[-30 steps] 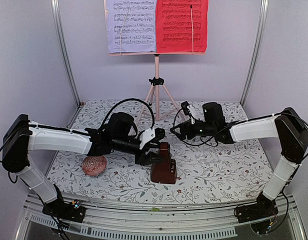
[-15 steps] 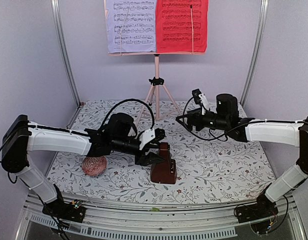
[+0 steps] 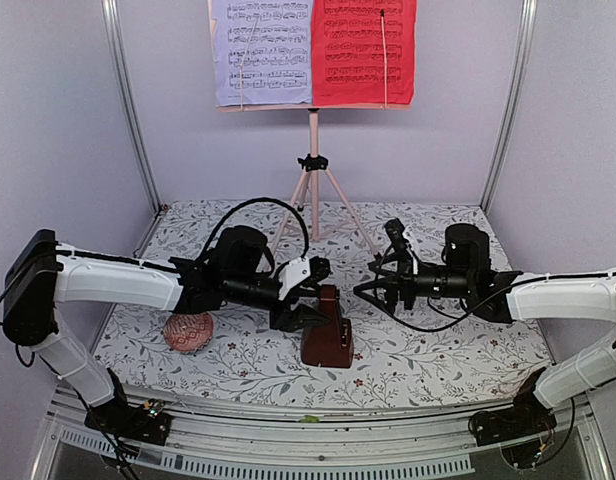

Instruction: Set up the instrument practice props

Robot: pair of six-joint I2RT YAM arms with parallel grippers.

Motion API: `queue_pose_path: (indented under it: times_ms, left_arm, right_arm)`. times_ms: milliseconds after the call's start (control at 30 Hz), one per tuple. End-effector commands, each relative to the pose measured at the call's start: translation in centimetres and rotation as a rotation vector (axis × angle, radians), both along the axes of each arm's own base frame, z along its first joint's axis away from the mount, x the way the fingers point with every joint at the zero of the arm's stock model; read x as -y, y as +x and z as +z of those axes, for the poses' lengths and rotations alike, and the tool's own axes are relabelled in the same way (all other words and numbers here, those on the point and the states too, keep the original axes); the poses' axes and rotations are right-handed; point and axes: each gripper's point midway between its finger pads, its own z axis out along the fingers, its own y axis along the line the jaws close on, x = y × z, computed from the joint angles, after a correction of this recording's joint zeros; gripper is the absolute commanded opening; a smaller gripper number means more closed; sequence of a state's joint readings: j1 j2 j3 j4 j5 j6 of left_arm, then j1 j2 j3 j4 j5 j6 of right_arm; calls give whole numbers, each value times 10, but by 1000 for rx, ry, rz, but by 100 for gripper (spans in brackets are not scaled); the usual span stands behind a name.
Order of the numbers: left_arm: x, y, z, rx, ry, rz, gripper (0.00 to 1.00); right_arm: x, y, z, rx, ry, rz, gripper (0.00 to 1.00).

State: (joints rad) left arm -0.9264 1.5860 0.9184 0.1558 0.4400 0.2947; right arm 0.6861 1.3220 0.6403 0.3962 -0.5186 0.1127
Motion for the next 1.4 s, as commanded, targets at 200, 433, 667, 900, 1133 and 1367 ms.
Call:
queue_pose_path:
  times_ms: [200,433,667,900,1133,1367]
  left_arm:
    - [2,-11,-3,-5,11,-34,41]
    - [2,-12,-4,-7,13,-38,41]
    - [2,-13,-3,-10,11,-44,41]
    - [1,-14,-2,-10,14,-47,41]
    - [1,-15,1,-4,13,-49,41]
    - [-1,-16,3,0,16,-46,43]
  right_arm:
    - [-22,-8,-10,20,6,80,97]
    - [-22,0,-20,5,-15,47,97]
    - [-22,24,-27,-27,-23,-31,97]
    - [-17,59,-36,-109,-5,-87,97]
    - [-16,96,-68,-200,-42,-145,97]
    - [0,128,-68,-216,-38,-214,97]
